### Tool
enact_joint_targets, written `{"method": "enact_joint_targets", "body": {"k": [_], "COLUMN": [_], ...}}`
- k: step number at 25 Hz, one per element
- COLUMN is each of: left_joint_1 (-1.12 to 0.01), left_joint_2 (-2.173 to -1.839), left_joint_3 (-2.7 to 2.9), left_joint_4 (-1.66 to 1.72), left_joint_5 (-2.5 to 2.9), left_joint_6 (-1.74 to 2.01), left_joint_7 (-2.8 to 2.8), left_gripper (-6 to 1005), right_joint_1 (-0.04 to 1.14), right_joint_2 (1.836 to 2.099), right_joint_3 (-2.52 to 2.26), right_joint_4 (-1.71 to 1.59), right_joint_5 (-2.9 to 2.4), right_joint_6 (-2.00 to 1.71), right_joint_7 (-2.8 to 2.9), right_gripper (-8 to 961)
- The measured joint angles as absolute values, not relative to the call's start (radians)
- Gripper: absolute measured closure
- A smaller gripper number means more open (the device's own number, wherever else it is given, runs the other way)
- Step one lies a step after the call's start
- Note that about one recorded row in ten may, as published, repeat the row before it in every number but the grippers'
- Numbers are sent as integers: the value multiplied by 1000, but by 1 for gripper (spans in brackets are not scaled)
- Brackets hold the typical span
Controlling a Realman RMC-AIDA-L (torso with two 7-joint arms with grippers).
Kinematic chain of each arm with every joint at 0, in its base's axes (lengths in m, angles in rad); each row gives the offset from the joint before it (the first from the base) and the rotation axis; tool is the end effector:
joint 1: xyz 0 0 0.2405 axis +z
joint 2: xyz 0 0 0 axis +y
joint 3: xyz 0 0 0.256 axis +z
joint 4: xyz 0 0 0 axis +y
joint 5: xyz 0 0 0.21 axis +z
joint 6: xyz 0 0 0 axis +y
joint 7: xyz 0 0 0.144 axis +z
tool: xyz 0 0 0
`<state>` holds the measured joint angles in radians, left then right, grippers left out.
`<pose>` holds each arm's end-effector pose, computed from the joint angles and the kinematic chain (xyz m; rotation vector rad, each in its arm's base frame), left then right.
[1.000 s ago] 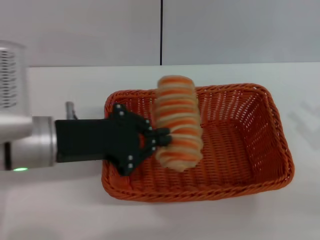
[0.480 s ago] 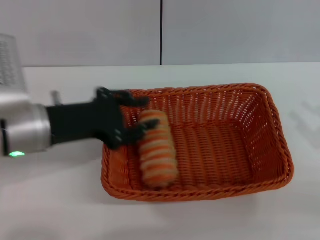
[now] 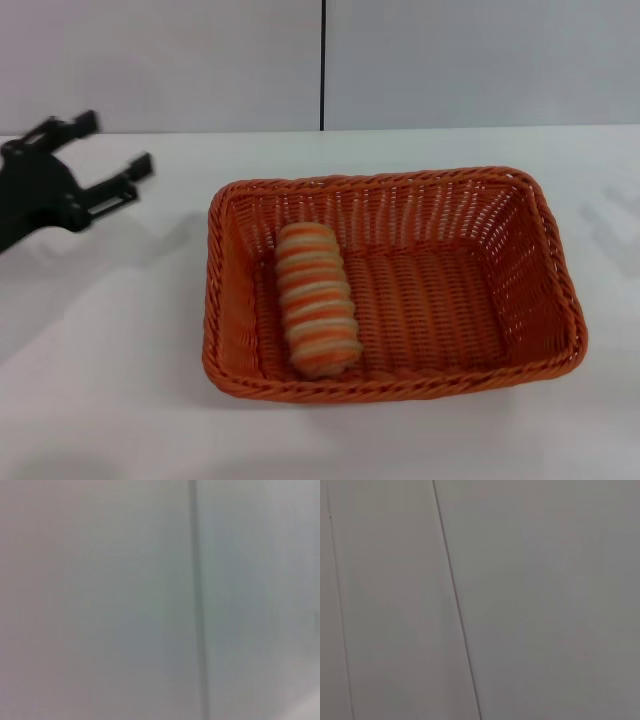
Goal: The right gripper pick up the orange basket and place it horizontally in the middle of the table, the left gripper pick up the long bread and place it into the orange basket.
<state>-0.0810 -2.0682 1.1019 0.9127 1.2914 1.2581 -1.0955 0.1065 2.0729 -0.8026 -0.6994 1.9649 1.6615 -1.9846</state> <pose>-0.3056 0.2853 0.0442 -2.2107 -0.4265 -0.7495 0.3115 0.2480 0.0812 -2.0030 0.4939 1.2217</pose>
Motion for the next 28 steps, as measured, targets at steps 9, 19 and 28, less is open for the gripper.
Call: {"method": "enact_joint_targets", "body": {"k": [9,19,28], "left_joint_1": [-70,-111,-163], "left_joint_2": [-2064,-2070,-2074], "left_joint_3": [1078,983,870], "left_joint_4": [442,205,10], "left_joint_5": [810,786,784], "left_joint_6": [1442,1508,1621], "left_joint_7": [-590,-500,-372], "left_gripper": [166,167,167], "right_joint_1": [152,249,359], "right_joint_2": [2071,2075,2052], "right_joint_3": [-793,-646,-377], "right_joint_4": [-641,-355,-188], "right_joint_5": [1964,1968,1970], "right_joint_6": [1661,1632,1442], "right_joint_7": [-2027,-2351,-2484], "right_gripper": [479,479,479]}}
